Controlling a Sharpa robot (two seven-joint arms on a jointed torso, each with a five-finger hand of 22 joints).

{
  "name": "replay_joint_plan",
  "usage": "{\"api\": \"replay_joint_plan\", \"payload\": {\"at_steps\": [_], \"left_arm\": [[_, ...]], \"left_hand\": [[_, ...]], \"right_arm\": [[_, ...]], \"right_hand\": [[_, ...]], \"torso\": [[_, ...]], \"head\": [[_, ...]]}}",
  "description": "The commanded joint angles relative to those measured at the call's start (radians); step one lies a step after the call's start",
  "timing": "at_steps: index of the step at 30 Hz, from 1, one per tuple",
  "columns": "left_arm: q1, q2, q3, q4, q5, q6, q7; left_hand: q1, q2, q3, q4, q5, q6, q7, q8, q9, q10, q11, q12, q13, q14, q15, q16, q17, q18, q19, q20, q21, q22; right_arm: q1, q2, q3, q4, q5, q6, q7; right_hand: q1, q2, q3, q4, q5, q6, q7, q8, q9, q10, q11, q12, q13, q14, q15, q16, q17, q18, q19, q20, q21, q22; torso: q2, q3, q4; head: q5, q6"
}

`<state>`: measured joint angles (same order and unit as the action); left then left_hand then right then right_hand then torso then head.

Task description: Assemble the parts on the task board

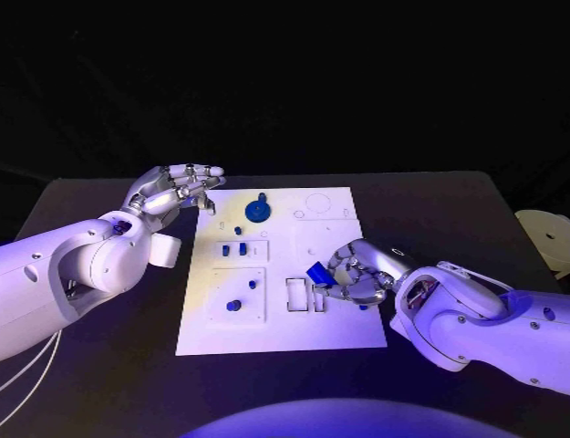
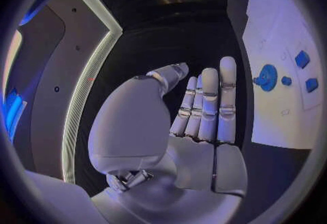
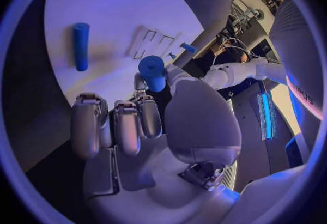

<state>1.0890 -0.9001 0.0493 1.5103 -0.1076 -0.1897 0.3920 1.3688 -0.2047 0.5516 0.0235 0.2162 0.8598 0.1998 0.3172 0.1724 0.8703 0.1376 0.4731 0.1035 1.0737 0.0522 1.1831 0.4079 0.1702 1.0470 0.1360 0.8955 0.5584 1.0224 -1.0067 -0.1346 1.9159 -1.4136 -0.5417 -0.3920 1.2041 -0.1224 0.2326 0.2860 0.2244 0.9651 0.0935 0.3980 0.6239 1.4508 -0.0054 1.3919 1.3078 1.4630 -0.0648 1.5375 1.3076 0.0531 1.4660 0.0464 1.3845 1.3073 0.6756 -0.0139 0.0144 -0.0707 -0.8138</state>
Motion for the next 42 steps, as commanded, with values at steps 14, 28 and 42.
{"api": "replay_joint_plan", "payload": {"at_steps": [14, 28, 42], "left_arm": [[0.000, 0.004, 0.000, 0.003, -0.002, 0.022, 0.001], [0.000, 0.002, 0.000, 0.005, -0.002, 0.021, -0.002], [0.000, 0.001, 0.000, 0.006, -0.002, 0.023, -0.006]], "left_hand": [[-0.002, 0.009, -0.004, -0.001, 0.003, -0.006, -0.001, 0.006, 0.001, -0.009, 0.000, 0.005, 0.001, -0.009, 0.001, 0.006, -0.001, 0.015, -0.003, 0.003, -0.004, -0.001], [-0.002, 0.010, -0.005, -0.001, 0.003, -0.008, 0.000, 0.008, 0.002, -0.015, 0.001, 0.006, 0.001, -0.010, 0.002, 0.007, -0.001, 0.015, -0.003, 0.003, -0.004, -0.002], [-0.003, 0.010, -0.006, -0.001, 0.004, -0.010, 0.000, 0.008, 0.001, -0.019, 0.001, 0.007, 0.001, -0.010, 0.002, 0.008, -0.002, 0.015, -0.003, 0.004, -0.005, -0.002]], "right_arm": [[0.000, 0.086, 0.000, -0.049, 0.047, 0.166, -0.007], [0.000, 0.115, 0.000, -0.087, 0.010, 0.171, -0.036], [-0.001, 0.125, 0.000, -0.090, -0.025, 0.166, -0.034]], "right_hand": [[-0.121, 0.037, -0.067, 0.008, 0.011, 0.045, -0.033, 0.026, 0.043, 0.003, -0.007, -0.011, 0.058, 0.084, -0.009, 0.003, 0.140, -0.007, 0.013, -0.009, -0.012, 0.153], [-0.171, 0.052, -0.108, 0.008, -0.030, 0.052, -0.039, 0.040, 0.058, 0.002, -0.012, -0.019, 0.056, 0.083, -0.013, 0.001, 0.133, -0.005, 0.011, -0.012, -0.020, 0.151], [-0.329, 0.085, -0.296, 0.010, -0.172, 0.040, -0.038, 0.058, 0.087, 0.000, -0.011, -0.031, 0.059, 0.084, -0.012, 0.000, 0.138, -0.004, 0.010, -0.012, -0.031, 0.152]], "torso": [[0.002, -0.0003, -0.0002], [0.002, 0.0004, -0.0015], [0.000, 0.0003, -0.0010]], "head": [[0.004, -0.005], [0.009, -0.008], [0.009, -0.008]]}}
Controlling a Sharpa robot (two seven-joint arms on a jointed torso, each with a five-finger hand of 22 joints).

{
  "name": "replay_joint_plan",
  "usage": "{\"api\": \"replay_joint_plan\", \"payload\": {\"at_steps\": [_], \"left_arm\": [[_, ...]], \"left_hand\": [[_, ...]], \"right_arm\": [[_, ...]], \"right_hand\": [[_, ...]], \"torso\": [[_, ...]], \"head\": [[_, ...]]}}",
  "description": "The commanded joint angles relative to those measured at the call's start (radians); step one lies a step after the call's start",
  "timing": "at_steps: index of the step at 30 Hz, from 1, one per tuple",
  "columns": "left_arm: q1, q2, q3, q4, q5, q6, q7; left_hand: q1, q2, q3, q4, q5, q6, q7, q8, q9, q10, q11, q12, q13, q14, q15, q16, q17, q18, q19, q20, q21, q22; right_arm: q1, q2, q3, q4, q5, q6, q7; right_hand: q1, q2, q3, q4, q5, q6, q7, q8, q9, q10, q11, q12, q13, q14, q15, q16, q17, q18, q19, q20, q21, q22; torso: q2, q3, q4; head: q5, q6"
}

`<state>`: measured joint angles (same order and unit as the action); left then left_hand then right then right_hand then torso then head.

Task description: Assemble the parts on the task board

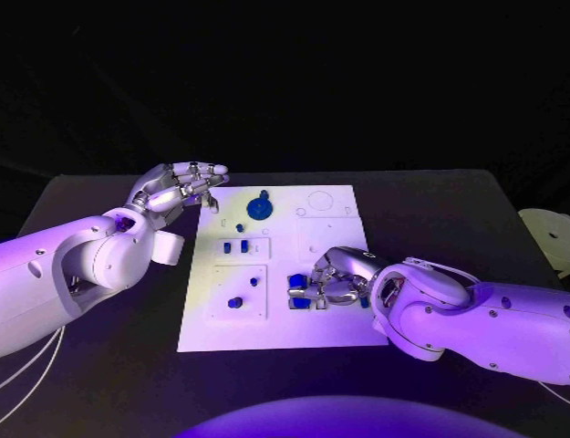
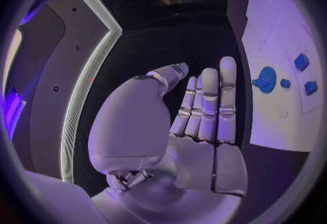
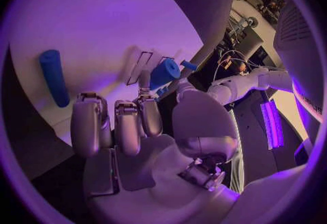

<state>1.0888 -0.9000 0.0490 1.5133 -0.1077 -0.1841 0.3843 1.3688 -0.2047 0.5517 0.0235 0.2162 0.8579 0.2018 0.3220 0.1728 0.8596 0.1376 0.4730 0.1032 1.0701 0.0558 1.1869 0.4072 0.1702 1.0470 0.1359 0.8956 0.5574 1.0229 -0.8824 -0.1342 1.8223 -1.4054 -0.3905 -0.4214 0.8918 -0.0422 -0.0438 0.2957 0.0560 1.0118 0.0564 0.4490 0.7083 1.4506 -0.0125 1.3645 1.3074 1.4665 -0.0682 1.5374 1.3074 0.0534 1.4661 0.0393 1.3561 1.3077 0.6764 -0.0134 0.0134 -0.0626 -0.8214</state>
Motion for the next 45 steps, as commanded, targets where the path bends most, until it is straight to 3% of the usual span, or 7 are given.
{"api": "replay_joint_plan", "payload": {"at_steps": [1, 9, 15, 17, 24, 33, 45], "left_arm": [[0.000, 0.001, 0.001, 0.003, -0.002, 0.017, 0.002], [0.000, 0.000, 0.000, 0.003, -0.002, 0.017, 0.001], [0.000, -0.001, 0.000, 0.003, -0.002, 0.017, 0.001], [0.000, -0.002, 0.000, 0.003, -0.002, 0.017, 0.001], [0.000, -0.002, 0.000, 0.002, -0.001, 0.017, 0.001], [0.000, -0.001, 0.000, 0.002, -0.001, 0.017, 0.000], [0.000, -0.002, 0.000, 0.002, -0.001, 0.018, 0.000]], "left_hand": [[-0.003, 0.010, -0.006, 0.000, 0.004, -0.008, -0.002, 0.003, 0.001, -0.008, 0.001, 0.007, 0.001, -0.006, -0.001, 0.004, -0.001, 0.015, -0.003, 0.004, -0.005, -0.001], [-0.003, 0.010, -0.006, 0.000, 0.004, -0.008, -0.002, 0.003, 0.001, -0.008, 0.001, 0.007, 0.001, -0.006, -0.001, 0.004, -0.001, 0.015, -0.003, 0.004, -0.005, -0.001], [-0.003, 0.010, -0.006, 0.000, 0.004, -0.008, -0.002, 0.003, 0.001, -0.008, 0.001, 0.007, 0.001, -0.006, -0.001, 0.004, -0.001, 0.015, -0.003, 0.004, -0.005, -0.001], [-0.003, 0.010, -0.006, 0.000, 0.004, -0.008, -0.002, 0.003, 0.001, -0.008, 0.001, 0.007, 0.001, -0.006, -0.001, 0.004, -0.001, 0.015, -0.003, 0.004, -0.005, -0.001], [-0.003, 0.011, -0.006, 0.000, 0.004, -0.009, -0.001, 0.004, 0.001, -0.010, 0.002, 0.008, 0.001, -0.007, -0.001, 0.005, -0.001, 0.015, -0.003, 0.004, -0.005, -0.002], [-0.003, 0.012, -0.006, 0.001, 0.004, -0.009, -0.001, 0.004, 0.001, -0.011, 0.002, 0.008, 0.001, -0.007, -0.001, 0.005, -0.001, 0.015, -0.003, 0.004, -0.006, -0.002], [-0.003, 0.012, -0.006, 0.001, 0.004, -0.009, -0.001, 0.004, 0.001, -0.011, 0.002, 0.008, 0.001, -0.007, -0.001, 0.005, -0.001, 0.015, -0.003, 0.004, -0.006, -0.002]], "right_arm": [[-0.001, 0.000, 0.000, 0.005, -0.036, 0.014, -0.004], [-0.003, -0.010, 0.000, 0.022, -0.054, 0.003, 0.002], [-0.004, -0.026, 0.000, 0.039, -0.060, 0.004, 0.011], [-0.004, -0.032, 0.000, 0.043, -0.063, 0.010, 0.015], [-0.004, -0.042, 0.000, 0.047, -0.067, 0.027, 0.020], [-0.004, -0.037, 0.000, 0.031, -0.079, 0.033, 0.004], [-0.004, -0.050, 0.000, 0.037, -0.087, 0.009, 0.015]], "right_hand": [[-0.021, 0.008, -0.029, 0.000, -0.004, -0.007, -0.001, 0.008, 0.004, 0.002, -0.004, -0.001, 0.062, 0.081, -0.008, 0.001, 0.140, -0.005, 0.011, -0.005, -0.001, 0.153], [-0.032, 0.021, -0.054, 0.000, -0.003, -0.007, -0.002, 0.010, 0.007, 0.002, -0.004, -0.003, 0.062, 0.081, -0.009, 0.001, 0.142, -0.005, 0.012, -0.005, 0.000, 0.154], [-0.007, 0.048, -0.070, -0.002, 0.010, 0.001, -0.005, 0.018, 0.012, 0.009, -0.007, 0.005, 0.072, 0.082, -0.011, 0.003, 0.147, -0.006, 0.015, -0.006, 0.005, 0.159], [0.098, 0.051, -0.070, -0.011, 0.055, 0.000, -0.008, 0.020, 0.016, 0.012, -0.009, 0.008, 0.077, 0.083, -0.012, 0.003, 0.150, -0.006, 0.016, -0.008, 0.004, 0.160], [0.252, 0.060, -0.079, -0.009, 0.079, 0.002, -0.012, 0.022, 0.018, 0.019, -0.013, 0.015, 0.089, 0.085, -0.016, 0.006, 0.160, -0.008, 0.020, -0.011, 0.011, 0.167], [0.309, 0.092, -0.077, -0.009, 0.105, 0.006, -0.015, 0.022, 0.017, 0.025, -0.016, 0.023, 0.099, 0.086, -0.019, 0.007, 0.165, -0.009, 0.022, -0.014, 0.012, 0.170], [0.371, 0.080, -0.076, -0.018, 0.094, 0.005, -0.017, 0.018, 0.014, 0.026, -0.018, 0.022, 0.101, 0.085, -0.020, 0.007, 0.164, -0.008, 0.021, -0.015, 0.008, 0.170]], "torso": [[0.000, -0.0001, -0.0004], [0.000, -0.0001, -0.0010], [0.000, 0.0003, -0.0005], [0.000, 0.0008, -0.0010], [0.001, 0.0005, -0.0017], [0.000, -0.0002, 0.0008], [0.000, -0.0004, -0.0008]], "head": [[0.001, 0.000], [0.002, -0.001], [0.003, -0.002], [0.004, -0.002], [0.003, -0.003], [0.000, -0.004], [0.001, -0.005]]}}
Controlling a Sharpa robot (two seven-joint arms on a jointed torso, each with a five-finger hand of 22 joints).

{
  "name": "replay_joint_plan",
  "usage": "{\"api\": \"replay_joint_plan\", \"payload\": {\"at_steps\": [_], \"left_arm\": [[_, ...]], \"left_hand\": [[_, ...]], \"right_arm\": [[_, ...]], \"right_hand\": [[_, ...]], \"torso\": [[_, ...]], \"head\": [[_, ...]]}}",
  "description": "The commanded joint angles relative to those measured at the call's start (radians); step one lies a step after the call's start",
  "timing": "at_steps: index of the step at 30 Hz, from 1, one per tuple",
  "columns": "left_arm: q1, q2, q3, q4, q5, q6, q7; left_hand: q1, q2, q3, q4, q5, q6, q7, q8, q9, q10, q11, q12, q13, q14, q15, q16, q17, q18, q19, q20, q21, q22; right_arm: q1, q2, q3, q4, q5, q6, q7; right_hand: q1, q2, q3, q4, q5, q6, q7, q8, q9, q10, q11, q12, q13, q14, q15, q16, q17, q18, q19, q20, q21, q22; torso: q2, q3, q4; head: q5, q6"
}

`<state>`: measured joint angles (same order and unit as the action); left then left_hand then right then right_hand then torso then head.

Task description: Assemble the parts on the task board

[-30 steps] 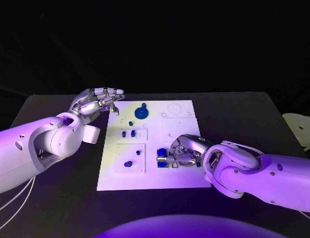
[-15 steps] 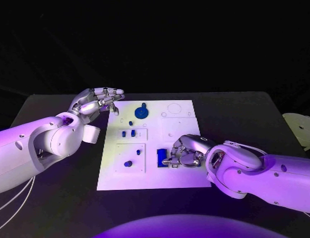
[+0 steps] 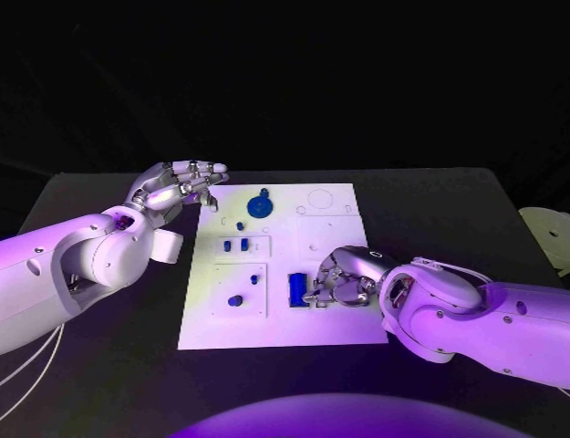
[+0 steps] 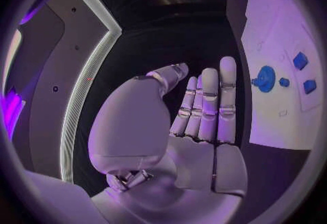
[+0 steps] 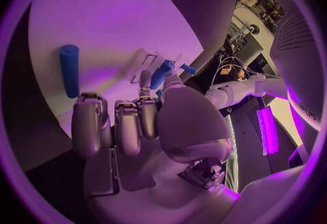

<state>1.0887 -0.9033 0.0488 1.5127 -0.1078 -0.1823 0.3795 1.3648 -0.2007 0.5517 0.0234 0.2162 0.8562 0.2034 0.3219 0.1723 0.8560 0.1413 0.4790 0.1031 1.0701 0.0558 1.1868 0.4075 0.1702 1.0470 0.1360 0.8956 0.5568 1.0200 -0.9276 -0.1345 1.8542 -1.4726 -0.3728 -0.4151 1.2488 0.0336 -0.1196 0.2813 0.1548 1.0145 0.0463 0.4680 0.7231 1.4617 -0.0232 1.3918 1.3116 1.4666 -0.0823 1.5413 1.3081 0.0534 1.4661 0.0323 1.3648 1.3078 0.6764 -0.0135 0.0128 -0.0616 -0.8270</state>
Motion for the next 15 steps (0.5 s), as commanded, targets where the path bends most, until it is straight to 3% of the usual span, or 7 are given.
{"api": "replay_joint_plan", "payload": {"at_steps": [1, 6, 8, 15], "left_arm": [[0.000, 0.001, 0.000, 0.002, -0.001, 0.017, 0.004], [0.000, 0.000, 0.000, 0.002, -0.001, 0.017, 0.004], [0.000, 0.000, 0.000, 0.002, -0.001, 0.018, 0.004], [0.000, 0.001, 0.000, 0.002, -0.001, 0.020, 0.004]], "left_hand": [[0.001, 0.008, -0.006, 0.001, 0.004, -0.007, -0.003, 0.004, 0.002, -0.007, -0.002, 0.002, 0.002, -0.007, -0.001, 0.005, -0.002, 0.015, -0.003, 0.004, -0.006, -0.001], [0.001, 0.008, -0.006, 0.001, 0.004, -0.007, -0.003, 0.004, 0.002, -0.007, -0.002, 0.002, 0.002, -0.007, -0.001, 0.005, -0.002, 0.015, -0.003, 0.004, -0.006, -0.001], [0.001, 0.008, -0.006, 0.001, 0.004, -0.007, -0.003, 0.004, 0.002, -0.007, -0.002, 0.002, 0.002, -0.007, -0.001, 0.005, -0.002, 0.015, -0.003, 0.004, -0.006, -0.001], [0.001, 0.008, -0.006, 0.001, 0.004, -0.007, -0.003, 0.004, 0.002, -0.007, -0.002, 0.002, 0.002, -0.007, -0.001, 0.005, -0.002, 0.015, -0.003, 0.004, -0.006, -0.001]], "right_arm": [[-0.001, -0.010, 0.000, 0.008, -0.019, -0.025, 0.014], [0.003, -0.054, 0.001, 0.031, 0.017, -0.129, 0.074], [0.011, -0.076, 0.001, 0.041, 0.037, -0.148, 0.091], [0.036, -0.147, 0.002, 0.052, 0.061, -0.119, 0.091]], "right_hand": [[0.014, 0.004, -0.001, -0.004, -0.005, 0.002, -0.007, -0.001, -0.001, 0.015, -0.007, -0.005, 0.097, 0.085, -0.006, 0.003, 0.163, -0.008, 0.021, -0.008, -0.001, 0.170], [0.034, -0.001, -0.004, 0.002, 0.009, -0.010, -0.001, -0.012, -0.007, 0.004, -0.003, -0.024, 0.082, 0.082, -0.003, -0.001, 0.151, -0.004, 0.013, -0.007, -0.020, 0.162], [0.050, -0.005, -0.006, 0.003, 0.013, -0.027, 0.006, -0.028, -0.015, -0.001, 0.003, -0.033, 0.076, 0.081, 0.000, -0.003, 0.146, -0.003, 0.010, -0.005, -0.028, 0.159], [0.060, -0.015, -0.021, 0.007, 0.006, -0.049, 0.023, -0.059, -0.032, -0.018, 0.017, -0.061, 0.055, 0.080, 0.013, -0.005, 0.141, -0.001, 0.005, 0.005, -0.041, 0.156]], "torso": [[0.000, -0.0004, -0.0002], [-0.001, -0.0007, -0.0004], [-0.001, -0.0006, -0.0012], [-0.001, -0.0012, -0.0027]], "head": [[-0.001, 0.001], [-0.003, 0.001], [-0.005, 0.003], [-0.019, 0.005]]}}
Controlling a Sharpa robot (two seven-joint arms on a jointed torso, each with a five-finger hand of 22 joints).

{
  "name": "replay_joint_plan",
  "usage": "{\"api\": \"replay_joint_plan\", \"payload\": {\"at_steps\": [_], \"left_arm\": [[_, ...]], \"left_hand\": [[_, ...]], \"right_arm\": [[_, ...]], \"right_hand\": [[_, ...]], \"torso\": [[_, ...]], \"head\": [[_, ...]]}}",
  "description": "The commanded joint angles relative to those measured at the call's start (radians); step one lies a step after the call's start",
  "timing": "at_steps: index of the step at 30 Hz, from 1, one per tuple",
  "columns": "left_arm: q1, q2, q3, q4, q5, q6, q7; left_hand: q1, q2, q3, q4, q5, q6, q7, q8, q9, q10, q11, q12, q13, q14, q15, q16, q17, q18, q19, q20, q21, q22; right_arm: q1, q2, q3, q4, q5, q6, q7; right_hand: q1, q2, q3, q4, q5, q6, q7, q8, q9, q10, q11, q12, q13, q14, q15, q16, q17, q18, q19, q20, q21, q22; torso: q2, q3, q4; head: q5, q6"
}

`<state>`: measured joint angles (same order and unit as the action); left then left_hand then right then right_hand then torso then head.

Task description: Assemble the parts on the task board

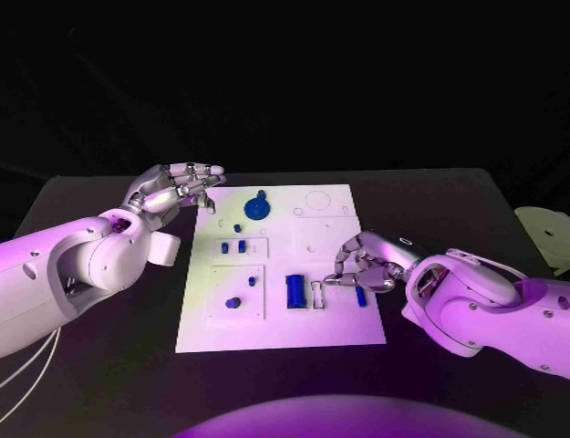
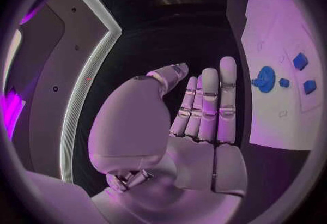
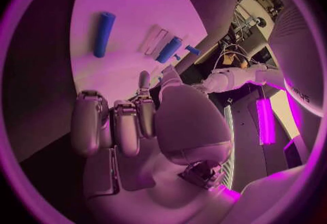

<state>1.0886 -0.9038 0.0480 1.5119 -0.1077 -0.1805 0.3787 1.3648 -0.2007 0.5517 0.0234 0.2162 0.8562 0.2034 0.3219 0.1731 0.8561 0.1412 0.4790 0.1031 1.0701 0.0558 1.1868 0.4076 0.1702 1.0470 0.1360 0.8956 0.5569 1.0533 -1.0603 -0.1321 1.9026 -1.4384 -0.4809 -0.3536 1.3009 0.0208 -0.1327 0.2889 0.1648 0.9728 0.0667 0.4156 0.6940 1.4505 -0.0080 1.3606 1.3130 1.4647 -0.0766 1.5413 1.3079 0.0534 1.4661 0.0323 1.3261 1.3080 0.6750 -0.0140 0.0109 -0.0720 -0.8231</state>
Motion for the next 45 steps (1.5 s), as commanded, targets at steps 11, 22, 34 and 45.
{"api": "replay_joint_plan", "payload": {"at_steps": [11, 22, 34, 45], "left_arm": [[0.000, 0.001, 0.000, 0.007, -0.001, 0.019, 0.005], [0.000, 0.001, 0.000, 0.006, -0.001, 0.021, 0.005], [0.000, -0.002, 0.000, 0.007, -0.001, 0.020, 0.004], [0.000, -0.005, 0.000, 0.009, -0.001, 0.021, 0.003]], "left_hand": [[0.000, 0.009, -0.007, 0.001, 0.004, -0.007, -0.003, 0.006, 0.001, -0.009, -0.002, 0.004, 0.002, -0.007, 0.000, 0.005, -0.002, 0.015, -0.003, 0.005, -0.006, -0.002], [0.000, 0.009, -0.007, 0.001, 0.004, -0.007, -0.003, 0.006, 0.001, -0.009, -0.002, 0.004, 0.002, -0.007, 0.000, 0.005, -0.002, 0.015, -0.003, 0.005, -0.006, -0.002], [0.000, 0.009, -0.007, 0.001, 0.004, -0.007, -0.003, 0.006, 0.001, -0.009, -0.002, 0.004, 0.002, -0.007, 0.000, 0.005, -0.002, 0.015, -0.003, 0.005, -0.006, -0.002], [0.000, 0.009, -0.007, 0.001, 0.004, -0.007, -0.003, 0.006, 0.001, -0.009, -0.002, 0.004, 0.002, -0.007, 0.000, 0.005, -0.002, 0.015, -0.003, 0.005, -0.006, -0.002]], "right_arm": [[-0.003, -0.095, -0.005, -0.005, -0.058, 0.086, -0.028], [-0.034, -0.094, -0.007, -0.014, -0.106, 0.128, -0.078], [-0.054, -0.064, -0.007, -0.020, -0.127, 0.136, -0.087], [-0.065, -0.038, -0.008, -0.037, -0.166, 0.168, -0.098]], "right_hand": [[0.017, -0.006, -0.014, -0.003, -0.008, -0.004, 0.005, -0.013, -0.007, -0.011, 0.004, -0.037, 0.049, 0.082, 0.010, -0.005, 0.140, -0.002, 0.006, 0.008, 0.001, 0.157], [0.010, -0.011, -0.028, 0.002, -0.015, 0.008, 0.005, -0.014, -0.009, -0.012, 0.005, -0.041, 0.046, 0.081, 0.011, -0.007, 0.138, -0.002, 0.006, 0.011, -0.001, 0.158], [0.006, -0.010, -0.034, 0.001, -0.017, 0.013, 0.004, -0.014, -0.010, -0.011, 0.005, -0.039, 0.048, 0.081, 0.011, -0.007, 0.137, -0.001, 0.006, 0.011, -0.002, 0.158], [0.138, 0.020, 0.007, -0.024, -0.094, 0.030, -0.009, -0.026, -0.018, -0.008, -0.008, -0.040, 0.051, 0.081, 0.000, -0.007, 0.138, -0.001, 0.008, 0.003, -0.002, 0.161]], "torso": [[0.000, 0.0014, -0.0052], [0.000, -0.0002, 0.0016], [0.001, -0.0001, 0.0024], [0.001, -0.0003, 0.0006]], "head": [[-0.023, -0.001], [-0.025, -0.002], [-0.024, -0.006], [-0.023, -0.010]]}}
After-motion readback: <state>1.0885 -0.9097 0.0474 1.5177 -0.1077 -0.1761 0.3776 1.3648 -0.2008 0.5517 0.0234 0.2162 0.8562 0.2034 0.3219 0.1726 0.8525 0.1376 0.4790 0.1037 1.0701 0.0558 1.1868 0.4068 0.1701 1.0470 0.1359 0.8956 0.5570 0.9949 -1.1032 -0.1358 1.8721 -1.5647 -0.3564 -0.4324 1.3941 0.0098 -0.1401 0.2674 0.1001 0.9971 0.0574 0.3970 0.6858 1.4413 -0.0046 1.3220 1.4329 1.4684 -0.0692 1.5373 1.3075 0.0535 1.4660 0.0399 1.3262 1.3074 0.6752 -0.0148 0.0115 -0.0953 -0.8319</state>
